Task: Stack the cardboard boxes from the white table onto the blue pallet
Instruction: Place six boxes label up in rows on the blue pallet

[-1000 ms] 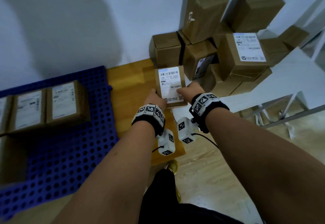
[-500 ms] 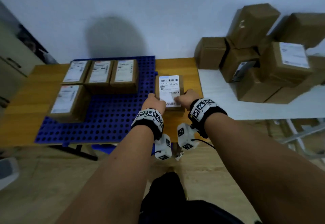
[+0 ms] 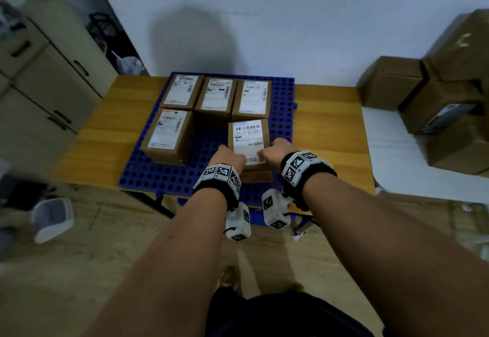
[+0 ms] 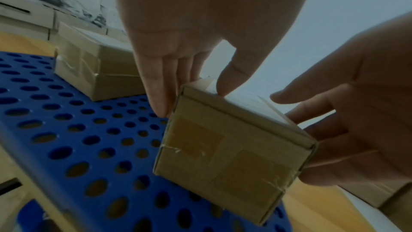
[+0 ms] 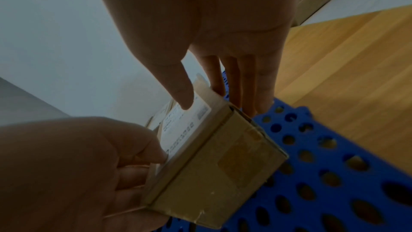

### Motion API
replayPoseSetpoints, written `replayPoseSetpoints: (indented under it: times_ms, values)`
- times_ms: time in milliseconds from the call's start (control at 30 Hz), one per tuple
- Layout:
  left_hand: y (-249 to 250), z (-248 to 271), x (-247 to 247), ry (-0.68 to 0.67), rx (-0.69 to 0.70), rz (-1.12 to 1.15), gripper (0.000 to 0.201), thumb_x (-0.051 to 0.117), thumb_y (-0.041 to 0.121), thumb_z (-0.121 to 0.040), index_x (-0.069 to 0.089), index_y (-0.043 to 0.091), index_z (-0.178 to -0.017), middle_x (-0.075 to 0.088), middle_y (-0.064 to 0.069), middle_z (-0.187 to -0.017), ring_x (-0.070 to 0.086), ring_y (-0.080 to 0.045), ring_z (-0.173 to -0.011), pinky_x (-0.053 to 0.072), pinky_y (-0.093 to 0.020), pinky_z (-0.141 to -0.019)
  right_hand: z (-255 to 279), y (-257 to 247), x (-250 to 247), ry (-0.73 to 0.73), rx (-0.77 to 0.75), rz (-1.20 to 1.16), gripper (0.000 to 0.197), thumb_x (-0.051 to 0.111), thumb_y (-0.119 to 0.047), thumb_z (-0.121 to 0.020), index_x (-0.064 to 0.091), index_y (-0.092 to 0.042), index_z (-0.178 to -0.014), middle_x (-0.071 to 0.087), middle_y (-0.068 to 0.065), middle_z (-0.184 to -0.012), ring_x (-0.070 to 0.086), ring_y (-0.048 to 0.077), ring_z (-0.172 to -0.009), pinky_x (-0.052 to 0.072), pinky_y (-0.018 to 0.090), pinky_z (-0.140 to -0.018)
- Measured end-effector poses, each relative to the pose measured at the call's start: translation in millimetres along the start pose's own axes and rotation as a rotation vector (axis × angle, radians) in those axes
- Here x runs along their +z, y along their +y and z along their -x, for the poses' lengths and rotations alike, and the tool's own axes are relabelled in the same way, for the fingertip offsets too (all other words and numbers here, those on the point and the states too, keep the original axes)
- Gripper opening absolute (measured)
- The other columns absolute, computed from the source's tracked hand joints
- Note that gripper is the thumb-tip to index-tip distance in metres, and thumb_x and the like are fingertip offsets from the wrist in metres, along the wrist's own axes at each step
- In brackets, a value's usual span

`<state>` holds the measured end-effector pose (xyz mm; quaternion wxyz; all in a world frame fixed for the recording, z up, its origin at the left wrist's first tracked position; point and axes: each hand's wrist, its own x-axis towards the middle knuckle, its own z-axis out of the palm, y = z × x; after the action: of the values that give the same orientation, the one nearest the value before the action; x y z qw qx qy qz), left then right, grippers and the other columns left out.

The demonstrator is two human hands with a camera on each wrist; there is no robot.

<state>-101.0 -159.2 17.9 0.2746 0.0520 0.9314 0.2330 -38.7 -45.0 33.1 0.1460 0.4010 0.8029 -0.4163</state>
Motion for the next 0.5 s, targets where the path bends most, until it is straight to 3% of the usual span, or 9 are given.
replayPoseSetpoints:
  times_ms: [133,200,367,433,500]
  values:
    - [-26.2,-17.8,-21.1,0.001,-0.006,-0.059,0.042,0.053,0.022,-0.09,0.043,0.004,-0.127,0.059,-0.015,-0.118,0.059,-0.031,-0.1,0.043,-0.032,-0.069,-6.2,-26.9,31.2,-0.006,0.015,0.003,0.031,0.064,-0.025,-0.087,0.062,-0.002,-0.108,0.061,0.011,-0.098,0.056,0.025,-0.083,0.037,0.027,-0.053]
    - [-35.6,-24.3,-29.4,-0.006,0.017,-0.112,0.042,0.052,0.021,-0.092,0.04,0.004,-0.128,0.058,-0.015,-0.12,0.059,-0.032,-0.104,0.043,-0.033,-0.069,-10.0,-37.9,43.2,0.004,0.011,0.008,0.032,0.064,-0.025,-0.088,0.063,-0.002,-0.111,0.065,0.011,-0.099,0.06,0.026,-0.083,0.04,0.027,-0.054]
    - [-49.3,-44.7,-49.0,0.038,0.134,-0.19,0.036,0.05,0.015,-0.091,0.043,0.007,-0.126,0.057,-0.014,-0.121,0.059,-0.031,-0.104,0.046,-0.033,-0.07,-18.9,-58.0,59.2,0.068,0.045,-0.004,0.03,0.061,-0.019,-0.09,0.057,-0.004,-0.115,0.065,0.014,-0.11,0.064,0.029,-0.09,0.052,0.034,-0.07]
    - [-54.2,-54.9,-59.0,0.097,0.208,-0.204,0.033,0.047,0.012,-0.09,0.048,0.01,-0.123,0.057,-0.012,-0.122,0.058,-0.03,-0.106,0.049,-0.036,-0.077,-22.0,-64.5,65.9,0.084,0.067,-0.011,0.034,0.059,-0.017,-0.091,0.051,-0.005,-0.122,0.061,0.016,-0.116,0.064,0.033,-0.098,0.055,0.042,-0.083]
    - [-59.6,-63.2,-69.6,0.146,0.255,-0.195,0.036,0.044,0.009,-0.091,0.051,0.012,-0.126,0.056,-0.011,-0.125,0.055,-0.029,-0.112,0.05,-0.039,-0.086,-24.1,-68.6,72.1,0.092,0.076,-0.012,0.035,0.055,-0.014,-0.093,0.048,-0.008,-0.126,0.058,0.017,-0.12,0.062,0.035,-0.101,0.054,0.047,-0.087]
